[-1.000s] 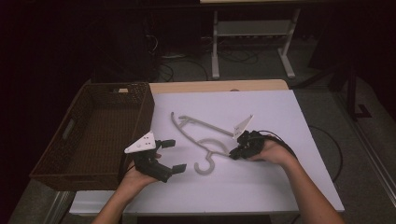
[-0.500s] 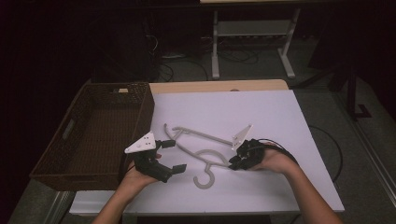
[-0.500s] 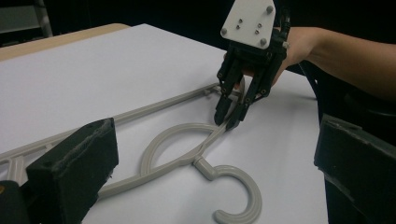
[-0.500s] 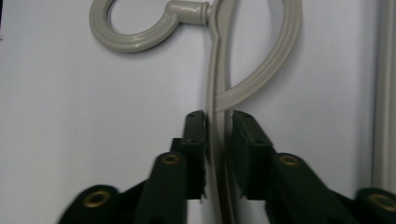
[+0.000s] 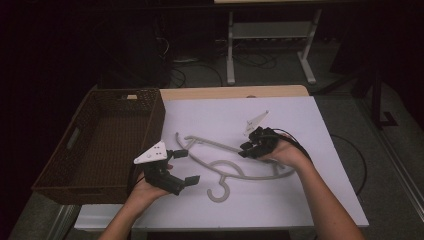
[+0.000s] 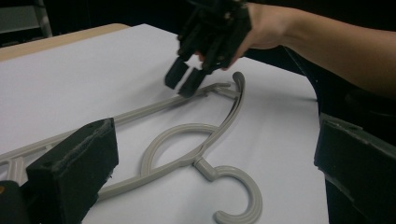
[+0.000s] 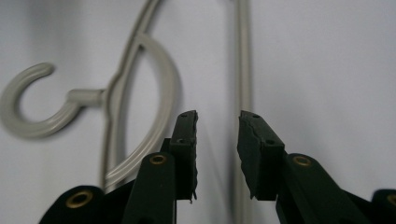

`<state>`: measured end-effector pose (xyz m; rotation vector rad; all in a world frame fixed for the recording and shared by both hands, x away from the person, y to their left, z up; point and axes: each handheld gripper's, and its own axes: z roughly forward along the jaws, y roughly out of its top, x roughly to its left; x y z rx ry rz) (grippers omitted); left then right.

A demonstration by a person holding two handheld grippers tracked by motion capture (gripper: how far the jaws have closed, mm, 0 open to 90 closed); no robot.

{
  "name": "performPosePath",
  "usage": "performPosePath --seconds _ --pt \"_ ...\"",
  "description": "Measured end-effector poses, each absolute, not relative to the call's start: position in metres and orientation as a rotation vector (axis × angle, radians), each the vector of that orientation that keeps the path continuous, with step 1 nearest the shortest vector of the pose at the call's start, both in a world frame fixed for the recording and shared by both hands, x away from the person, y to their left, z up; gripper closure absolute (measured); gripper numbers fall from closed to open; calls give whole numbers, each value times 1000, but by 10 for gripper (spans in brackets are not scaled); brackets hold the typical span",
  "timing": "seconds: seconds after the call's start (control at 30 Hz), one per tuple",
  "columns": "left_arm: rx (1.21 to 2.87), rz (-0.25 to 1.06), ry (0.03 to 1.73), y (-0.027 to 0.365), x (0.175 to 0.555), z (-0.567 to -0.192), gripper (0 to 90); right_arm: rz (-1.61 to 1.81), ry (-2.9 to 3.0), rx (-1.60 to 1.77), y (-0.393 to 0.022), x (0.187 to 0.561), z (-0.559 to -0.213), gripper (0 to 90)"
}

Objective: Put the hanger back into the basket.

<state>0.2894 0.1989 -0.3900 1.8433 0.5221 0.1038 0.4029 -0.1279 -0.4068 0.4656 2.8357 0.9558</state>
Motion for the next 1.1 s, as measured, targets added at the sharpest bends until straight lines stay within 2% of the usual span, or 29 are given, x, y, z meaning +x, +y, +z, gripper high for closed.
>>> performPosePath --seconds 0.3,0.43,0.57,0.6,1.1 --pt "1842 101 521 199 290 -390 0 930 2863 527 -108 427 -430 684" --pt "1842 101 522 199 290 -391 0 929 2875 528 -106 432 -437 724" --pt "1844 101 522 199 290 -391 0 932 2874 517 -106 433 -438 752" --pt "1843 100 522 199 290 -391 0 930 2875 508 -105 433 -437 790" --pt "1836 98 523 198 290 -391 0 876 2977 297 -92 443 -431 805"
